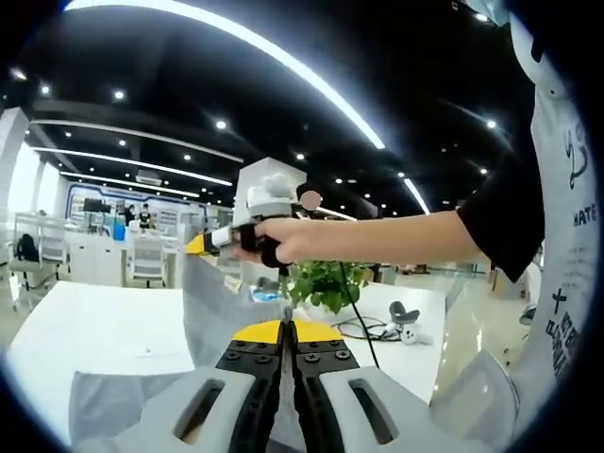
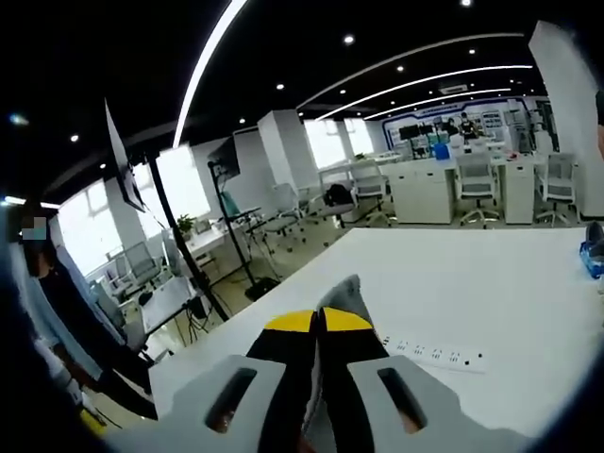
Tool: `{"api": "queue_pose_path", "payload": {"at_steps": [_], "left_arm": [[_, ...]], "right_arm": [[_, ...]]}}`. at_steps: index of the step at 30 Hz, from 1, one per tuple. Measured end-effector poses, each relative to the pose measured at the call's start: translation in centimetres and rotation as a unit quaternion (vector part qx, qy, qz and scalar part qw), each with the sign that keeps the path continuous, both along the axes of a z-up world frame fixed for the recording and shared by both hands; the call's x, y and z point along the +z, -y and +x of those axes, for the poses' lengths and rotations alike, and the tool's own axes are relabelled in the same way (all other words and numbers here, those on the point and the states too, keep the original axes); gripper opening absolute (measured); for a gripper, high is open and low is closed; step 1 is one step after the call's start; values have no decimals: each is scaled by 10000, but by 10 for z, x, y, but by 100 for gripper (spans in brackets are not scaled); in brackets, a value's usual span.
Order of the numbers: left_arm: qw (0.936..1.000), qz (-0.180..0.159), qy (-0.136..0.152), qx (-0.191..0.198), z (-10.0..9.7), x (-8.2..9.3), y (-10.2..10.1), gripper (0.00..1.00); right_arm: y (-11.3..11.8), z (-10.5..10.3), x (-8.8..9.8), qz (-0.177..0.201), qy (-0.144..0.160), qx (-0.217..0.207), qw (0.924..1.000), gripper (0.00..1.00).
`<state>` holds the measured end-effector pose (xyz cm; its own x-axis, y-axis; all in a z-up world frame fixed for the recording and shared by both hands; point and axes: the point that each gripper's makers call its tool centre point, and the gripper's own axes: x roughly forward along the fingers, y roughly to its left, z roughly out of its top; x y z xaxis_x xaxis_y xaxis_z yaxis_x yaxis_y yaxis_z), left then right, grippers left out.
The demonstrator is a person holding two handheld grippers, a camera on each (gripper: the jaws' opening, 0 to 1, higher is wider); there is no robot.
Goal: Fold the towel on the table until its edges align and the towel forms a compact rectangular stack.
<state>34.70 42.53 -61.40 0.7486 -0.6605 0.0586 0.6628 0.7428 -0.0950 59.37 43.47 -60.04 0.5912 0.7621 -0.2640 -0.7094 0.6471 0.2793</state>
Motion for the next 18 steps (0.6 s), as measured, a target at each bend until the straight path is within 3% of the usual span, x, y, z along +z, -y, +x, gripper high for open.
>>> {"api": "queue_pose_path", "payload": {"at_steps": [9,18], "left_arm": [[9997,-3,-116,214,2,-11,-21,2],[9982,39,-402,450,-3,-37,-37,2]], "right_arm": [[-15,-2,-6,-21,-48,99,9999,0],[-23,-3,-24,-63,-219,167,9996,0]]}}
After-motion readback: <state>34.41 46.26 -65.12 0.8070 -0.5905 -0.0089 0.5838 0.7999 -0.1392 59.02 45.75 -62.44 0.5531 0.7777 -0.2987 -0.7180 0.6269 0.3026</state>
